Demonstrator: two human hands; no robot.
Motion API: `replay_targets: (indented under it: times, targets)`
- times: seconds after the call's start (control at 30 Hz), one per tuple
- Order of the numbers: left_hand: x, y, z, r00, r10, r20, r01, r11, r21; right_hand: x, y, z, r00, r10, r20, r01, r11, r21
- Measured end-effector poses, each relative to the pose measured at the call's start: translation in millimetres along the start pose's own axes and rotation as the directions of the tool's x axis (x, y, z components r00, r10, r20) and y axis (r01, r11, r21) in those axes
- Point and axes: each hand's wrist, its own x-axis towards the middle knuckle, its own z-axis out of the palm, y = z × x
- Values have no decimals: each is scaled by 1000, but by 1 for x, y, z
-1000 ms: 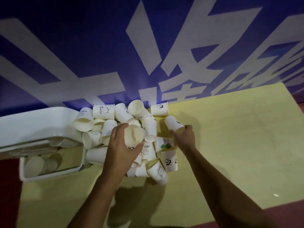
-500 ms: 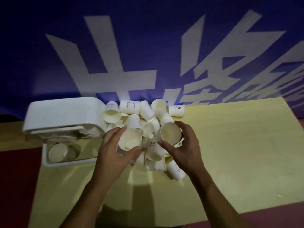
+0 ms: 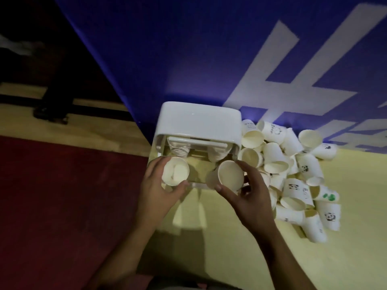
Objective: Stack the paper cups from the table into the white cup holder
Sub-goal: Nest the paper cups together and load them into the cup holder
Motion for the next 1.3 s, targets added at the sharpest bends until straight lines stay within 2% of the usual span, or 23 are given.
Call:
replay_targets:
  times: [0.13, 0.4, 0.5, 0.67, 0.8, 0.87, 0.97, 1.1, 1.2, 1.3]
  targets:
    - [16, -24, 1, 1000, 8, 15, -8, 1000, -7, 0, -8, 18, 999, 40, -12, -40, 999, 9]
    - [46, -64, 36, 969, -73, 238, 41, 990, 135, 6, -3, 36, 998, 44, -44, -46, 997, -56]
    - [51, -72, 45, 957, -94, 274, 39, 979, 200, 9, 2, 42, 999, 23, -49, -26, 997, -70]
    - [52, -78, 48, 941, -133, 311, 69, 976, 206, 14, 5, 60, 998, 29, -48, -32, 997, -73]
    - [49, -74, 39, 941, -122, 315, 95, 990, 99, 25, -7, 84, 995, -94, 22, 96, 991, -90]
    - [43, -76, 29, 937, -182, 297, 193, 981, -7, 32, -8, 99, 993, -98, 70, 105, 990, -97]
    - [36, -77, 21, 897, -329, 295, 390, 903, -180, 37, -3, 120, 985, -106, 135, 122, 985, -120]
    - [41, -63, 21, 893, -379, 244, 440, 849, -292, 40, 11, 136, 984, -74, 160, 98, 984, -148]
    - [45, -60, 25, 893, -358, 272, 429, 858, -282, 40, 25, 144, 983, -70, 170, 104, 974, -202]
    - [50, -65, 29, 889, -361, 283, 421, 886, -192, 41, 35, 149, 984, -44, 175, 88, 964, -252]
